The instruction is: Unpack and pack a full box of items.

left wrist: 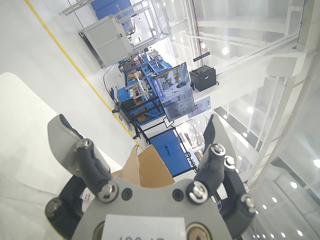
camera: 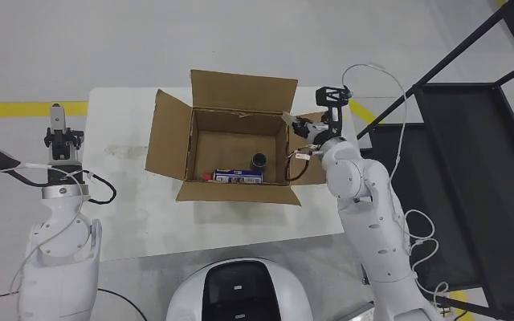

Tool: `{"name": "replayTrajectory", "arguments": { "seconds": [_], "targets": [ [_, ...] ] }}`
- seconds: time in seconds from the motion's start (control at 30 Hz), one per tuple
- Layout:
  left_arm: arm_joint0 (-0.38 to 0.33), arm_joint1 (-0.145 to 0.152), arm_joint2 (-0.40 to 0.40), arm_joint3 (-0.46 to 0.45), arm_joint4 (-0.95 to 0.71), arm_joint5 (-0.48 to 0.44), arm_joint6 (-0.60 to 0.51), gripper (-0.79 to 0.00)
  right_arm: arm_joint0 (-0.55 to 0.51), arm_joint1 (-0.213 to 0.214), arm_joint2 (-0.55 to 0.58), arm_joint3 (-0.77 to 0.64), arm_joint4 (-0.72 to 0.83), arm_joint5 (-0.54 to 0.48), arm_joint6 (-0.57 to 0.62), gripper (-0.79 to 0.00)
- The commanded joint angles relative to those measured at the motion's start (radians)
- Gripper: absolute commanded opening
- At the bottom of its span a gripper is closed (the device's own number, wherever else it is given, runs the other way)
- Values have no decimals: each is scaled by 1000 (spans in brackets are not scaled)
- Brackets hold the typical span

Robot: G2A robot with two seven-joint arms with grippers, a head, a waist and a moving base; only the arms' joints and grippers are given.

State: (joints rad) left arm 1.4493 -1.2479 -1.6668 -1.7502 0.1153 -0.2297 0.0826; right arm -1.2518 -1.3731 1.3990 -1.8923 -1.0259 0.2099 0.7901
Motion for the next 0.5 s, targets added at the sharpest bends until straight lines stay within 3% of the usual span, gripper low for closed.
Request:
{"name": "replayTrajectory", "arguments": {
  "seconds": [0.0, 0.13, 0.23, 0.3, 0.47],
  "targets": [
    [0, 0, 0, 0, 0, 0, 0, 0, 6, 1, -12, -1, 57, -26, 100, 0],
    [0, 0, 0, 0, 0, 0, 0, 0, 37, 6, -74, 46, 34, -78, 256, 0],
    [0, 0, 0, 0, 0, 0, 0, 0, 71, 3, -127, 118, 26, -62, 318, 0],
    [0, 0, 0, 0, 0, 0, 0, 0, 90, 0, -179, 184, -59, -50, 283, 0],
    [0, 0, 0, 0, 0, 0, 0, 0, 155, -22, -278, 349, -43, -7, 223, 0]
  ]
}}
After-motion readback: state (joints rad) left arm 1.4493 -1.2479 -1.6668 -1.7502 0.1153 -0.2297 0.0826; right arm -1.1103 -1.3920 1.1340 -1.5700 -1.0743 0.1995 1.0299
